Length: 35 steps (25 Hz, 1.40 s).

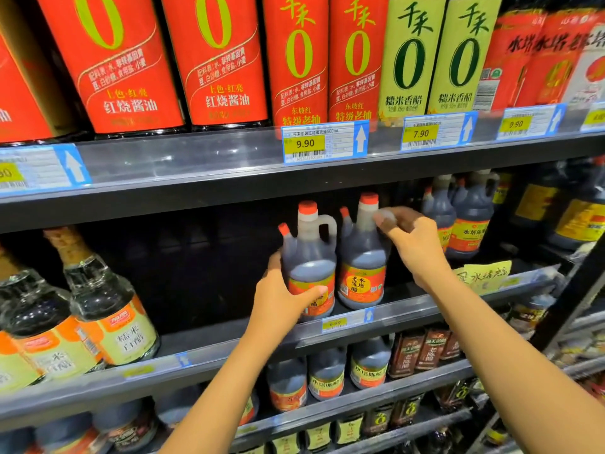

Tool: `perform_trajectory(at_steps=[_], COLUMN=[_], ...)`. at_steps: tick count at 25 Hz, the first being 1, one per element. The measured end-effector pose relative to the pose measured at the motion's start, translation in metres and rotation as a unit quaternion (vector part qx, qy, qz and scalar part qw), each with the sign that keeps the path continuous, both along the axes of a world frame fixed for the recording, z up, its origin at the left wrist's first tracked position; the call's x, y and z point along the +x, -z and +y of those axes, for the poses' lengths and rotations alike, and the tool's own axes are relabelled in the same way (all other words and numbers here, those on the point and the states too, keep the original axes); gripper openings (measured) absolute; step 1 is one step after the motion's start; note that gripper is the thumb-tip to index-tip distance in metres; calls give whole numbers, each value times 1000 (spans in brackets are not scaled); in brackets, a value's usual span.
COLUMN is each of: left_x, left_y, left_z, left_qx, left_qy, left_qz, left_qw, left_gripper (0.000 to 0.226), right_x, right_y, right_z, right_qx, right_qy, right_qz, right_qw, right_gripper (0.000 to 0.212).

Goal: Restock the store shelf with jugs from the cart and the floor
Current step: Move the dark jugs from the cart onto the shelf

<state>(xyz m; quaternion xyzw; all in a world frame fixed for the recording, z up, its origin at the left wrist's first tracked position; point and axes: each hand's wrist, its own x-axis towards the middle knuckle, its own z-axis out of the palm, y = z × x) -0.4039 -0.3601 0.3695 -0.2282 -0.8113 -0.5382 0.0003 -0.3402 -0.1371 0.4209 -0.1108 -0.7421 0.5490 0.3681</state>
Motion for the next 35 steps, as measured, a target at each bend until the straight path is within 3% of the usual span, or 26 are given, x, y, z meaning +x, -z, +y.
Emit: perform_trajectory(at_steps=[3,6,10,14,17,19,22,28,35], left_x=[7,10,5,-5,-14,-23,-36,-54,-67], left_y=[13,18,13,13,13,12,10,18,19], left_z=[2,8,27,56,83,104,133,185,215], left_qx=[9,1,-7,5,32,23,1,65,88], left_qy=[-43,-79,-101,-126,-141,-164,-198,-251,-279], left_qz=[-4,23,35,31,-13,-39,-39,-49,-41], left_qw=[999,997,994,991,989,985,979,965,955], left_gripper=[68,55,57,58,64,67,69,62,58], right_x=[0,-4,-15,-25,-49,-65,-80,-103,-126], right_y=[31,68,62,55,64,69,75,77,80], right_z=[-25,-48,-51,-38,-14,5,24,53,73], right_qx=[-46,-8,-15,-68,-81,-65,-14,-45,10], right_qy=[62,113,141,140,128,150,202,236,234], right_qz=[-35,-89,-68,-74,-65,-113,-208,-178,-180], right_qw=[996,990,988,985,986,980,957,954,955], right_gripper=[56,92,80,82,77,82,69,61,42])
